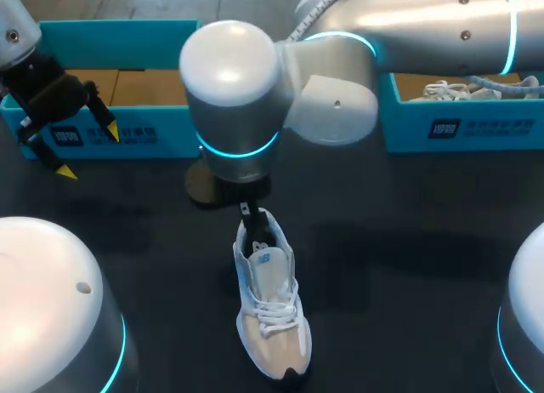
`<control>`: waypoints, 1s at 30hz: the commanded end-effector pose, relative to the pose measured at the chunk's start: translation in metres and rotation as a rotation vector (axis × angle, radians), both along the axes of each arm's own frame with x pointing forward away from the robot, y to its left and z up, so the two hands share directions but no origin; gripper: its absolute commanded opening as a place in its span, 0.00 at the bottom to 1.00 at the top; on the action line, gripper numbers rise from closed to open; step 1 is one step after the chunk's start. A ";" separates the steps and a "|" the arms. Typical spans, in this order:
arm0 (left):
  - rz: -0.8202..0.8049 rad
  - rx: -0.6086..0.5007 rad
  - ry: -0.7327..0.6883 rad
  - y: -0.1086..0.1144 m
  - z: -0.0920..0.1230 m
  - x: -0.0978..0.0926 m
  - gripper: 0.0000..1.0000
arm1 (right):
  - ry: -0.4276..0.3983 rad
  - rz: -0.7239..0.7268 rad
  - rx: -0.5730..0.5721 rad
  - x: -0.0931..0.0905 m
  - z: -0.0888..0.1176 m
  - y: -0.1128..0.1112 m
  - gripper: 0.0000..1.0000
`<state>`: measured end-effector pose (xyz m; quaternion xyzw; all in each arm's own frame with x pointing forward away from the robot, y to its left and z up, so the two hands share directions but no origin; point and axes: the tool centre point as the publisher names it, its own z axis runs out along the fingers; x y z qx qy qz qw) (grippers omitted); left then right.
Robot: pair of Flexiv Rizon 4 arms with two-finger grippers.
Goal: Take the shoe out of the shoebox, open the shoe tongue, remove and reinsert the insole, then place the shoe into the shoebox
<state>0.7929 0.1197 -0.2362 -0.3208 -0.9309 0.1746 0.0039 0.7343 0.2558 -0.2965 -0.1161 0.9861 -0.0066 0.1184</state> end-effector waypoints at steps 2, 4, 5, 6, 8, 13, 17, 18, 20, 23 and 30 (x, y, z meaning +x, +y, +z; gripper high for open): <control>0.000 0.003 0.000 0.000 0.000 0.000 1.00 | 0.027 0.021 0.051 0.012 -0.007 -0.003 1.00; 0.000 0.003 0.000 0.000 0.000 0.000 1.00 | 0.034 0.027 0.049 0.015 -0.010 0.000 1.00; 0.000 0.003 0.000 0.000 0.000 0.000 1.00 | 0.038 0.032 0.048 0.017 -0.012 0.002 1.00; 0.000 0.003 0.000 0.000 0.000 0.000 1.00 | 0.047 0.031 0.042 0.018 -0.013 0.003 1.00; 0.000 0.003 0.000 0.000 0.000 0.000 1.00 | 0.049 0.035 0.045 0.020 -0.017 0.005 1.00; 0.000 0.003 0.000 0.000 0.000 0.000 1.00 | 0.071 0.031 0.036 0.023 -0.026 0.003 1.00; 0.000 0.003 0.000 0.000 0.000 0.000 1.00 | 0.077 0.035 0.036 0.025 -0.033 0.005 0.96; 0.000 0.003 0.000 0.000 0.000 0.000 1.00 | 0.080 0.039 0.039 0.025 -0.036 0.005 0.95; 0.000 0.003 0.000 0.000 0.000 0.000 1.00 | 0.089 0.038 0.034 0.026 -0.039 0.005 0.88; 0.000 0.003 0.000 0.000 0.000 0.000 1.00 | 0.092 0.039 0.034 0.028 -0.042 0.003 0.80; 0.000 0.003 0.000 0.000 0.000 0.000 1.00 | 0.095 0.045 0.032 0.030 -0.051 0.002 0.89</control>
